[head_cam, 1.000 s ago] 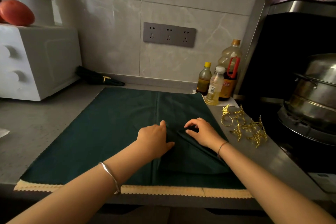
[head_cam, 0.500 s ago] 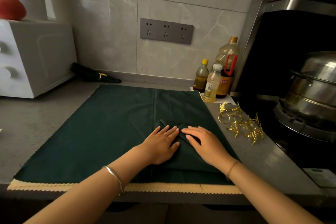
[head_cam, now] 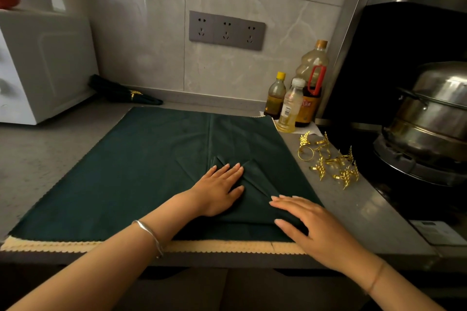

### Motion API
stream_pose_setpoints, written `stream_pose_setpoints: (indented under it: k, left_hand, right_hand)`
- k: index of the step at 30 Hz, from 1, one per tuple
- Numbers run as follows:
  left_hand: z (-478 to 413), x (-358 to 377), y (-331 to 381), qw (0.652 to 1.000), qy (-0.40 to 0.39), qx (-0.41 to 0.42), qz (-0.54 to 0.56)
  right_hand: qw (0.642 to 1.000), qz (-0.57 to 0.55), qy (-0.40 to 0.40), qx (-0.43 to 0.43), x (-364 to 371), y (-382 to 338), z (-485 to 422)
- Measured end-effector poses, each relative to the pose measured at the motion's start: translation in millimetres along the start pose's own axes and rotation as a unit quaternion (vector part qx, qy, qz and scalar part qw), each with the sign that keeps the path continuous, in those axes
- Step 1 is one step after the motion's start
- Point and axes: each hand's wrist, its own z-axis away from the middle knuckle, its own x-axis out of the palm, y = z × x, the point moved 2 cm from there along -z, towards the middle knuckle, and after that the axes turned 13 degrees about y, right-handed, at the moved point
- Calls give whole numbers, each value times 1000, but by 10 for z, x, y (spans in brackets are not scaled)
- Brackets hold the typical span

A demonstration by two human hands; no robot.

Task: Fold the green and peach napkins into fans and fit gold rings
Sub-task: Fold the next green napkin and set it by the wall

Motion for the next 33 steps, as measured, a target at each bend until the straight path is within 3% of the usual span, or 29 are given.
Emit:
stream_pose_setpoints:
  k: [5, 12, 20, 28, 33]
  left_hand:
    - [163, -317, -90, 994, 28, 29, 99]
    - [517, -522, -120, 993, -29, 113, -4]
    - [512, -480, -163, 982, 23, 177, -64]
    - [199, -413, -311, 987, 107, 51, 112]
    - [52, -301, -280, 976, 157, -4, 149]
  right_hand:
    - [999, 26, 17, -26, -42, -22, -68]
    - [996, 68, 26, -51, -43, -66, -127]
    - [994, 87, 36, -54, -36, -128, -161]
    - [996, 26, 74, 34, -35, -66, -303]
    - [993, 1, 95, 65, -14, -46, -396]
